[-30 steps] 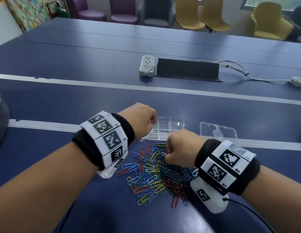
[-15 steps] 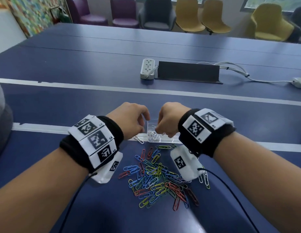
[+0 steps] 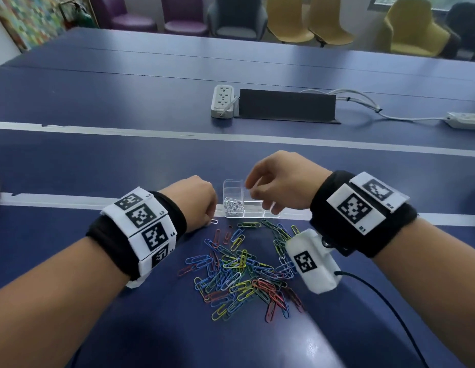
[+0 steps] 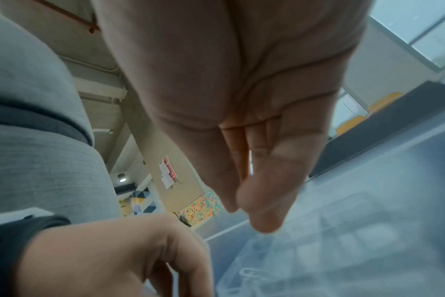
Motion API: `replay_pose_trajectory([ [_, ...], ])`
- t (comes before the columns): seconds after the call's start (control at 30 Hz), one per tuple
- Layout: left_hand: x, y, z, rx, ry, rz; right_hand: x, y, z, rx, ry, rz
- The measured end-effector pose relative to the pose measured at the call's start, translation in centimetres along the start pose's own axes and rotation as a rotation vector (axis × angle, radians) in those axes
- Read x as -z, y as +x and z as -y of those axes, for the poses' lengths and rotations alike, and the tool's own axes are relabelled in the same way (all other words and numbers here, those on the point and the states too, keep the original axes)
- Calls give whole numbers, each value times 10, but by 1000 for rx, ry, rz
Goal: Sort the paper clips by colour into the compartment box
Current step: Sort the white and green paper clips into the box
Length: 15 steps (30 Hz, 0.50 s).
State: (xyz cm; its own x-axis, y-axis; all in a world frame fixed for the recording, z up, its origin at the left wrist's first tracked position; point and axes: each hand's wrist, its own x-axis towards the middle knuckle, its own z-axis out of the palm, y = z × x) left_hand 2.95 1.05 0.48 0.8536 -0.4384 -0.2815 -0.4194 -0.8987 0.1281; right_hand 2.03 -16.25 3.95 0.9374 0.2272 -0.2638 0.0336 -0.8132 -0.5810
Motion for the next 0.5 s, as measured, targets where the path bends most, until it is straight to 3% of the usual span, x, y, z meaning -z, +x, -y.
replay_pose_trajectory([
  [0.1,0,-2,1,-26,33,1,11,-20,-18,23,-218,-31],
  [0.23,0,-6,2,-52,-8,-23,11,-46,-38,5,-417,50],
  [0.5,5,-21,-6,-88,-248,-18,-16,-69,-49,-45,-523,180],
])
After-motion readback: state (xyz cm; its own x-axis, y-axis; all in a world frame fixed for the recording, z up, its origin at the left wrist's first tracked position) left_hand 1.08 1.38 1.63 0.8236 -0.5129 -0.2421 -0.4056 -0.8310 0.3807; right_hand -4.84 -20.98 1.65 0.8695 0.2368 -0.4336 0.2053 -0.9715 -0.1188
